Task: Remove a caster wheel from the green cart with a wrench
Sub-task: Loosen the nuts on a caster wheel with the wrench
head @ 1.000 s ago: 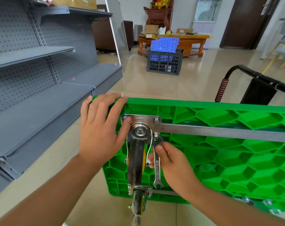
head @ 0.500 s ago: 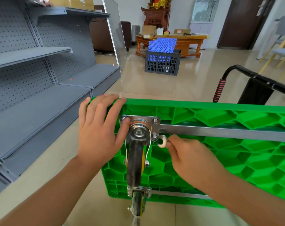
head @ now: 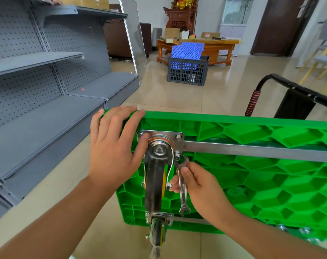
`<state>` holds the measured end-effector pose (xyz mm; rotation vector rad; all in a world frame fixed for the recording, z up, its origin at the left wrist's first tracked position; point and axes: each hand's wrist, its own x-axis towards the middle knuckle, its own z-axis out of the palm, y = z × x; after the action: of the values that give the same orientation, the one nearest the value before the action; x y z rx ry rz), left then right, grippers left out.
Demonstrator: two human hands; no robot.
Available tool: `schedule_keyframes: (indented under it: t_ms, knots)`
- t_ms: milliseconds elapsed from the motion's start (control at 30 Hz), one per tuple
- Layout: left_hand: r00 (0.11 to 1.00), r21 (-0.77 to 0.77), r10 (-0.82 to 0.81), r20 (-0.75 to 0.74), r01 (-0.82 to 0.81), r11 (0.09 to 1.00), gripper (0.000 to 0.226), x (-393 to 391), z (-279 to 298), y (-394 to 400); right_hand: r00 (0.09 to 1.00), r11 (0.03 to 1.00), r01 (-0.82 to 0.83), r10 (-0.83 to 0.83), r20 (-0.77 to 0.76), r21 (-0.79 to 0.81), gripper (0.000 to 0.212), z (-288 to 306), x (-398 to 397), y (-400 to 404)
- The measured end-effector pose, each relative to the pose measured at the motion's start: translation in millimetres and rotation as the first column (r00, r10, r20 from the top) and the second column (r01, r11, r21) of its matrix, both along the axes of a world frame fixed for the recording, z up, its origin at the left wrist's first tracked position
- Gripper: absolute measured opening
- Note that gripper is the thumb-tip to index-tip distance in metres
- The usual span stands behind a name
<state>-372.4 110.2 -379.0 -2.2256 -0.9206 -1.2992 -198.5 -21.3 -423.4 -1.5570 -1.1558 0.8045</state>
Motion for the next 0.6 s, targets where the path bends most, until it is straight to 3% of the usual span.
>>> schedule_keyframes:
  t_ms: [500,567,600]
  knots:
    - [1.0,0.007,-0.004,0.011,0.004,1.0,0.042,0.6,-0.4,0.1,0.998,0.999,0.035,-0.037,0.06,0.027,0.023,2.7,-9.8,2.0]
    - [1.0,0.009,-0.003,0.011,0.003,1.0,0.041,0.6,-0.4,-0.4,0.972,0.998,0.038,-0.047,0.23,0.042,0.023,5.1,-5.1,1.3]
    - [1.0,0.009,-0.004,0.01,0.004,1.0,0.041,0.6,-0.2,-0.4,0.909,0.997,0.031,-0.059,0.413,0.074,0.022,7.2,0.7,1.3]
